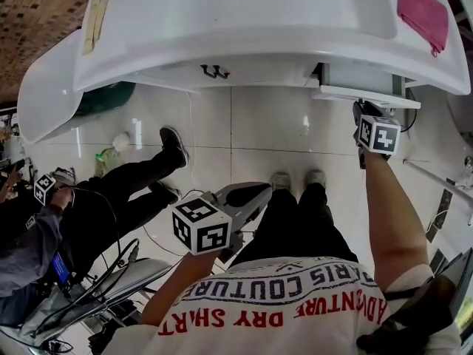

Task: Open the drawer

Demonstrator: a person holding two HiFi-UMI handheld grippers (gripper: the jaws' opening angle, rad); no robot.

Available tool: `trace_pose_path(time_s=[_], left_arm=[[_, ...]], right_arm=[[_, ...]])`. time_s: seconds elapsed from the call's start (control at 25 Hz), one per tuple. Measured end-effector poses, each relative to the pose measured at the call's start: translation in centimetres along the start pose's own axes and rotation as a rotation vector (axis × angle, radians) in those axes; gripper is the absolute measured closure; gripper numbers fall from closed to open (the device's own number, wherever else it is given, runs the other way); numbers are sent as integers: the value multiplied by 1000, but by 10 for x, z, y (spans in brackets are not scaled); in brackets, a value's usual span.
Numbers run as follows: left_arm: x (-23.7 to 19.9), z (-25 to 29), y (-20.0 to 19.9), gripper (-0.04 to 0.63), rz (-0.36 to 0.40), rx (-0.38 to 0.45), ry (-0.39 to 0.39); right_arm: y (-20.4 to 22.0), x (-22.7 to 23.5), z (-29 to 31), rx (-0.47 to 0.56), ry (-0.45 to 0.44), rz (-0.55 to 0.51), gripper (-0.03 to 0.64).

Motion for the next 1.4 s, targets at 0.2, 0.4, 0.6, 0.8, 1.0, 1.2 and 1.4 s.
trace_pose_path(time_s=[0.2,0.4,0.6,0.8,1.0,1.2,1.4], left_arm=[[5,0,4,614,13,-11,10],[10,-2,8,614,23,-19,16],[13,-3,8,614,37,-23,22],[17,-5,11,614,49,-23,25],[20,-5,20,614,60,-34,35],[22,-12,22,614,67,-28,36],[24,-18,26,614,72,-24,40]], right_arm=[[13,-6,-9,-2,-4,1,489],[26,-12,-17,-8,-7,1,489],[38,-14,-27,-19,1,-1,489],[50,-19,-34,-24,-9,0,489],[64,-24,-42,-24,-4,6,489],[76,-31,-47,-24,-9,5,489],[88,-36,-56,-35,3,13,489]])
Point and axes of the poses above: the fingertips, and each gripper's own axes: z forward along the fingers, x to its right, y out of its underside, the point moved 5 cm from there along -z, backward along the fingers, and after that the axes turned 8 degrees about -z, right-handed, at the moved point
